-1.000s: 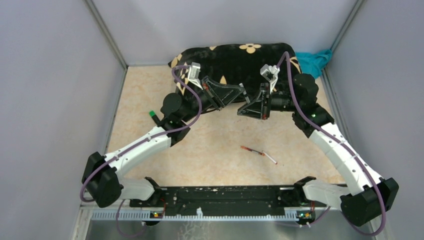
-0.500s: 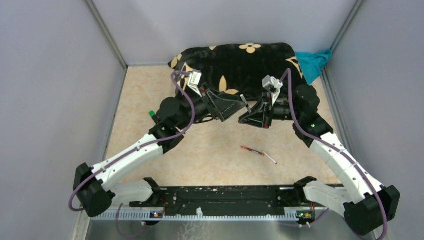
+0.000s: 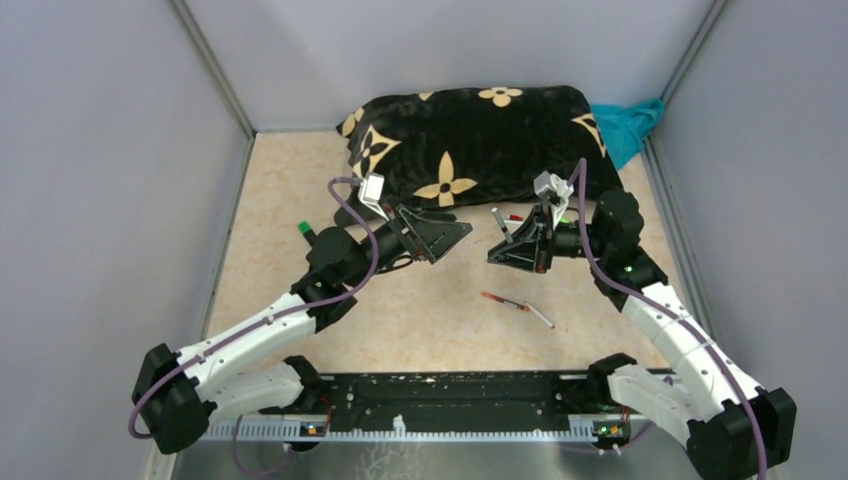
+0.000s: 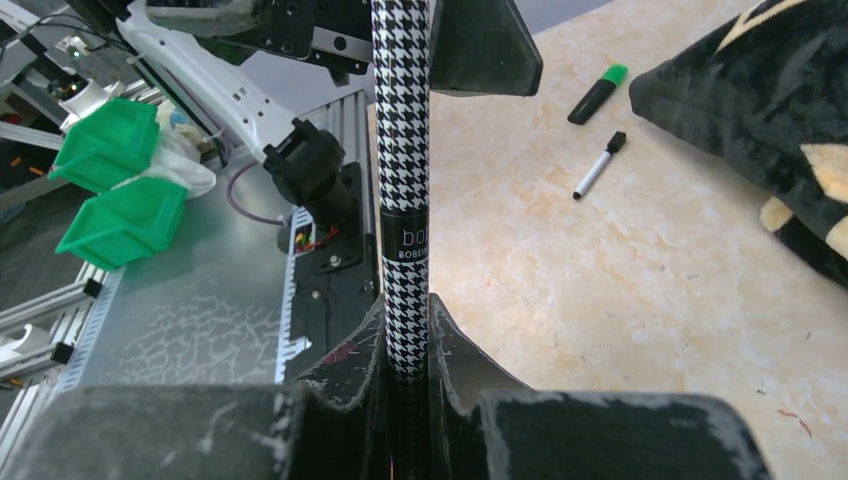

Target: Insert the pens into the pen caps

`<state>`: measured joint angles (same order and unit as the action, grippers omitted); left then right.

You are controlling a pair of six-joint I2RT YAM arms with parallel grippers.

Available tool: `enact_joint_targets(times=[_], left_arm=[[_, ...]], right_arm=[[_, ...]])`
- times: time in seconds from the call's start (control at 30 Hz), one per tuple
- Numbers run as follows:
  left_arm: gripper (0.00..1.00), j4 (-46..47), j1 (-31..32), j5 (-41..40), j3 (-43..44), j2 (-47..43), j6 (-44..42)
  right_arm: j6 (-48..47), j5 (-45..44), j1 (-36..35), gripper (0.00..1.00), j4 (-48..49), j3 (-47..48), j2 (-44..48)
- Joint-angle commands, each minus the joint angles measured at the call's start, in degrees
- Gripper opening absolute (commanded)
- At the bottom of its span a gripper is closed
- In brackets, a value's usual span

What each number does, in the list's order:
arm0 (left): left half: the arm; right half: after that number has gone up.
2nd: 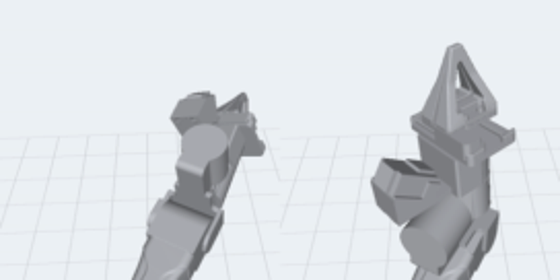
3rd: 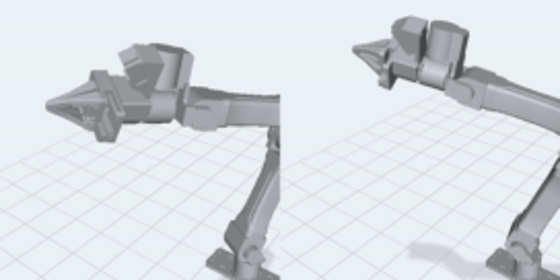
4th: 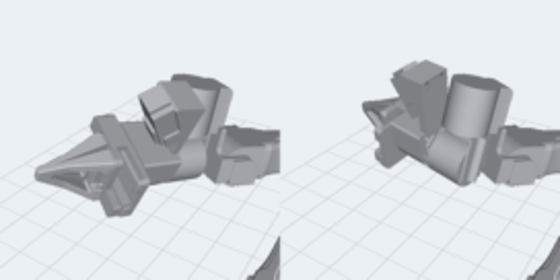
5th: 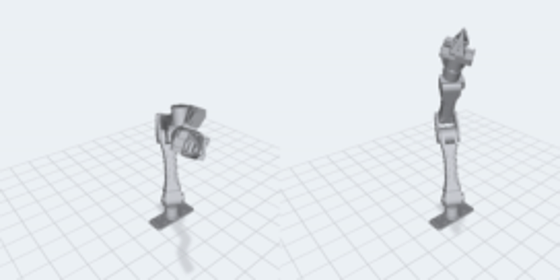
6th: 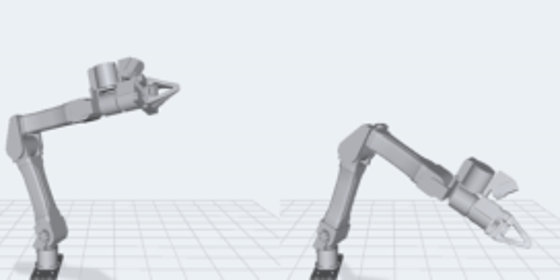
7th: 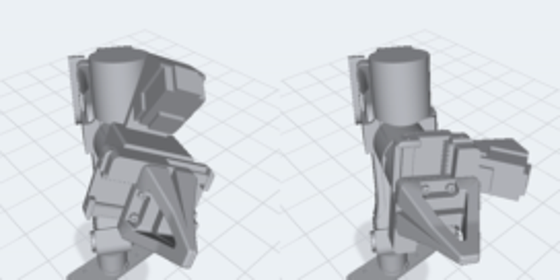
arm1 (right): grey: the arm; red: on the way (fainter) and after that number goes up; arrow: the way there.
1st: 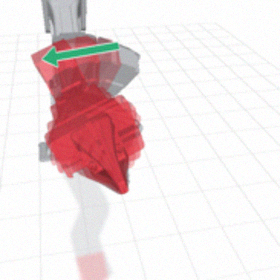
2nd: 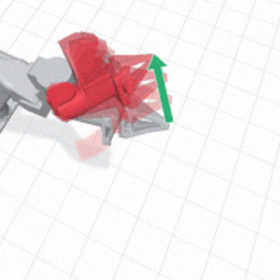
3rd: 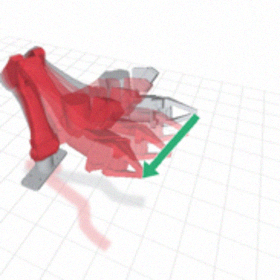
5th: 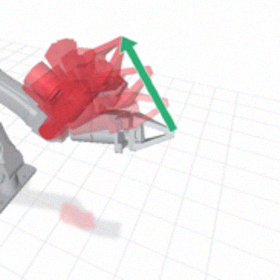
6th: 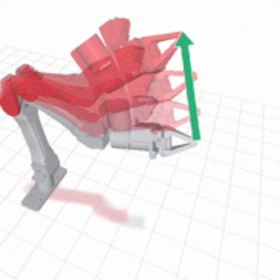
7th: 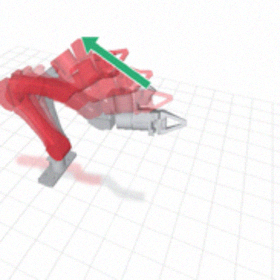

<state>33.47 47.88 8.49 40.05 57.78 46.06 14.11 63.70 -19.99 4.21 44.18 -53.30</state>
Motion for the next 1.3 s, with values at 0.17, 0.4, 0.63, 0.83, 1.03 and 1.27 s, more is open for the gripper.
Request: enact_joint_targets(times=[0.17,0.4,0.63,0.83,1.03,1.27], left_arm=[[0.96,5.84,0.07,4.27,-0.6,5.3,3.17],[0.89,8.74,0.9,5.64,0.34,9.96,0.31],[0.79,9.5,3.36,4.11,4.51,14.97,-3.13],[0.69,13.45,4.63,6.41,7.01,19.18,-2.07],[0.58,15.42,4.94,9.35,8.79,22.01,-0.84],[0.17,16.23,5.03,11.41,10.53,24.05,0.09]], right_arm=[[0.11,0.78,1.24,0.0,3.7,-2.71,1.79],[4.99,0.16,1.48,0.0,8.08,-4.48,1.23],[5.58,-0.15,1.43,0.0,8.62,-4.46,0.91],[5.81,-0.17,1.44,0.0,8.79,-4.47,0.66],[6.32,-0.18,1.44,0.0,9.28,-4.28,0.34],[7.01,-0.13,1.44,0.0,9.59,-4.43,0.13]])
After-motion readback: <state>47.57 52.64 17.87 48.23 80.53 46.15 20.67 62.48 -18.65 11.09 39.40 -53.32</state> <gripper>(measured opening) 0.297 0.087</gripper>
